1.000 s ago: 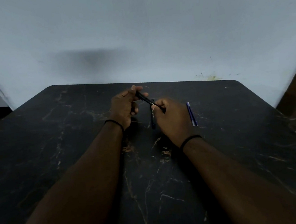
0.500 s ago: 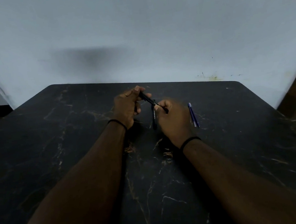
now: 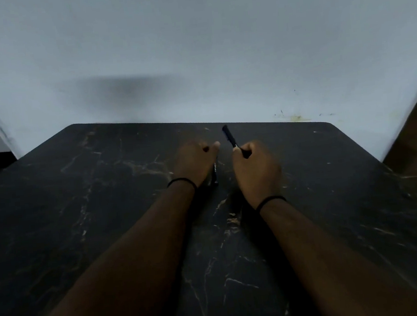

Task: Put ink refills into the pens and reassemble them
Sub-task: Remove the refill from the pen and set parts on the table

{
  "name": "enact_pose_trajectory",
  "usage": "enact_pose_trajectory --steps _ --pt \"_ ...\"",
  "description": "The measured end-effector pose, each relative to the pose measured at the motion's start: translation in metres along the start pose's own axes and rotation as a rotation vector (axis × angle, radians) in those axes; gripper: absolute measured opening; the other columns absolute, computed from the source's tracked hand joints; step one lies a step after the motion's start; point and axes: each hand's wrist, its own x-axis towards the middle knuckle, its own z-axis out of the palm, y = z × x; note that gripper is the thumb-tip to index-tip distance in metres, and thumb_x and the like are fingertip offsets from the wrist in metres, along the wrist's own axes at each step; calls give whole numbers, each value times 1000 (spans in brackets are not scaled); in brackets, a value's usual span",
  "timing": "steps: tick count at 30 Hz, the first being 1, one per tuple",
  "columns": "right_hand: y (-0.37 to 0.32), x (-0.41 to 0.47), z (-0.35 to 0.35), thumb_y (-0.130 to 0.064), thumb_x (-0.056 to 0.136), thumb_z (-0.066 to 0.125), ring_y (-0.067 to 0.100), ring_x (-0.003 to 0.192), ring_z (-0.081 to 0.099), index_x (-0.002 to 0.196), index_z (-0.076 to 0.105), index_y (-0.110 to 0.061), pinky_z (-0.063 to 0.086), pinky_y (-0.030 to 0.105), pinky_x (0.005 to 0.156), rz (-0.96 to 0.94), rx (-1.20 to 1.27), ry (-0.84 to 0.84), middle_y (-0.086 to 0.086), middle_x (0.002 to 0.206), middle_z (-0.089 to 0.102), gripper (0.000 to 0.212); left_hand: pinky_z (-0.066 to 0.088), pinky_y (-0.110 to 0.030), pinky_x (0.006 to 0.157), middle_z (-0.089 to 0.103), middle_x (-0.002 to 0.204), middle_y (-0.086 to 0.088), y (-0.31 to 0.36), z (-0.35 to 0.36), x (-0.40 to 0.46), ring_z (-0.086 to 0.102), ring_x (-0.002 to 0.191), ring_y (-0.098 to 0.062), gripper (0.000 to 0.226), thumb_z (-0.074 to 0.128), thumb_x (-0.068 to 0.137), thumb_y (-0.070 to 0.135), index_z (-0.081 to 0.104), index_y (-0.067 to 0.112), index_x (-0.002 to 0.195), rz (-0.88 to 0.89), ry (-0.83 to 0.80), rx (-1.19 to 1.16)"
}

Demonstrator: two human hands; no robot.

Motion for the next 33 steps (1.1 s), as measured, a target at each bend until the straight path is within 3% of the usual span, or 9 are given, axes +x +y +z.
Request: enact_pose_trajectory --steps 4,7,9,11,14,17,22,26,33 --pt "-7 3 -3 -40 90 58 19 75 63 72 58 -24 57 37 67 -33 -104 0 -2 77 65 24 45 -29 64 62 82 -7 7 10 4 58 74 -23 40 57 89 51 61 13 78 40 -96 306" --pt "-10 2 -5 -33 91 57 22 79 63 74 60 -20 56 41 72 -26 -142 -57 1 79 65 22 45 -32 70 67 99 -15 8 9 9 63 90 -31 33 59 89 40 66 7 93 8 -99 328" --pt "-12 0 -5 -31 93 54 24 83 64 80 64 -18 55 40 75 -21 -198 -112 2 84 67 21 47 -32 68 68 92 -17 3 5 10 65 86 -32 36 60 89 38 66 3 85 -92 -63 235" --pt "-14 -3 -3 -31 93 52 25 85 65 86 67 -15 51 34 72 -17 -240 -184 4 87 68 24 44 -27 56 66 75 -12 -3 0 12 63 69 -26 32 62 85 34 68 4 77 -207 10 57" --pt "-19 -4 4 -31 91 53 30 89 66 87 67 -11 39 29 66 -21 -279 -259 9 91 70 25 36 -24 49 58 60 -4 -11 -6 13 50 52 -13 26 64 83 28 63 7 66 -348 228 -222" --pt "-24 -3 12 -34 92 56 32 97 65 94 68 -11 39 30 70 -39 -316 -282 11 101 70 26 36 -26 55 61 69 -3 -13 -8 11 50 56 -11 23 64 83 30 65 8 75 -414 330 -343" --pt "-25 1 21 -39 92 57 32 99 66 101 70 -11 52 36 82 -60 -358 -281 11 105 71 32 37 -22 51 65 75 0 -13 -5 13 55 62 -8 21 65 82 32 68 11 83 -399 362 -430" --pt "-23 3 25 -44 93 58 31 99 66 101 70 -12 53 39 86 -96 -394 -274 10 104 71 36 40 -22 51 67 76 0 -14 -4 14 56 62 -7 20 65 83 31 68 11 86 -392 357 -472" --pt "-19 2 25 -45 95 58 30 99 66 101 70 -13 51 37 84 -173 -465 -240 9 104 71 34 43 -23 55 65 78 0 -14 -5 12 58 66 -9 20 66 85 32 67 12 90 -373 349 -476"
